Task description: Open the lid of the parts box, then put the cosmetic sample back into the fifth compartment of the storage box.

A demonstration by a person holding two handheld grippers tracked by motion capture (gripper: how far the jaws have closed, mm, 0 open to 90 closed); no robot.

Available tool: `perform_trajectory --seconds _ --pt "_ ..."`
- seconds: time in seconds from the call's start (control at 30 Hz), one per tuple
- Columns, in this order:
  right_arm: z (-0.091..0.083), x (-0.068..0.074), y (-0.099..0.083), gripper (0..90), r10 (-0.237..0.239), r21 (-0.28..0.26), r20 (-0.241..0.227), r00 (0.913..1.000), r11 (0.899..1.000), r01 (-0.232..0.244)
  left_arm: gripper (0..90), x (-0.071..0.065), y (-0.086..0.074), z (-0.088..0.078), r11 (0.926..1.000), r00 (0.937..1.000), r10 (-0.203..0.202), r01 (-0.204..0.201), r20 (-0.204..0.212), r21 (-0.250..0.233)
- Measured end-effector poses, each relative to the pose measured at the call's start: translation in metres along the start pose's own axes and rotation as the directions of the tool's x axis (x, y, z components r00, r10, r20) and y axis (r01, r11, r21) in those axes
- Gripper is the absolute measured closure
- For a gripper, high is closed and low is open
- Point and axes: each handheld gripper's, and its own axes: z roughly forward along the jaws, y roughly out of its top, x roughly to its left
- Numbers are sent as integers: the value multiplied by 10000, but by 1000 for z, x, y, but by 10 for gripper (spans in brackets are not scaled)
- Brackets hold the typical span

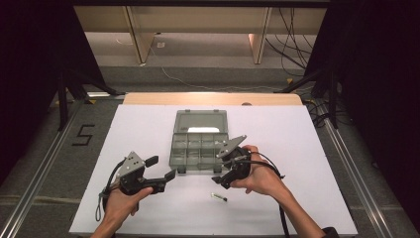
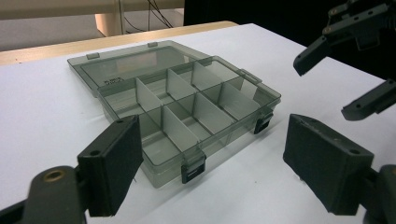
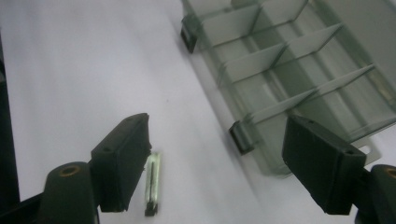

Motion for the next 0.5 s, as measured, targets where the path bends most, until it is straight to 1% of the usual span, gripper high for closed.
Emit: perform_trajectory --seconds 0.03,0.07,0.1,0.17,0.2,0.23,0.27,0.3,0.4,0.5 --pt "1 2 -2 239 -68 131 -171 9998 9999 70 190 0 0 -1 10000 10000 34 -35 -38 -26" --pt "1 2 -2 239 -68 131 -171 9998 9999 70 190 0 -1 -2 9999 10000 47 -47 29 -94" --pt "1 4 -3 235 -71 154 -138 9999 9999 73 189 -1 -1 -3 10000 10000 8 -9 -41 -92" --pt "3 7 -4 234 -115 236 -230 9997 9996 121 186 -3 -3 -5 9999 10000 -25 26 35 -165" --pt "4 9 -4 233 -170 299 -319 9993 9994 180 186 -3 -3 -5 9998 10000 27 -26 57 -199" --pt "5 11 -5 232 -243 392 -366 9990 9989 258 186 -4 -4 -6 9997 9999 78 -76 89 -227" --pt "6 13 -6 232 -325 512 -441 9985 9981 347 185 -5 -5 -6 9996 9999 -7 11 151 -283" --pt "8 15 -6 234 -349 648 -520 9980 9972 382 186 -6 -5 -7 9997 10000 56 -54 80 -242" --pt "11 21 -7 256 -453 888 -689 9966 9947 513 186 -7 -6 -9 9992 9999 77 -73 99 -396" --pt "16 25 -9 283 -583 1165 -818 9949 9909 677 185 -7 -7 -11 9992 9999 101 -98 72 -378"
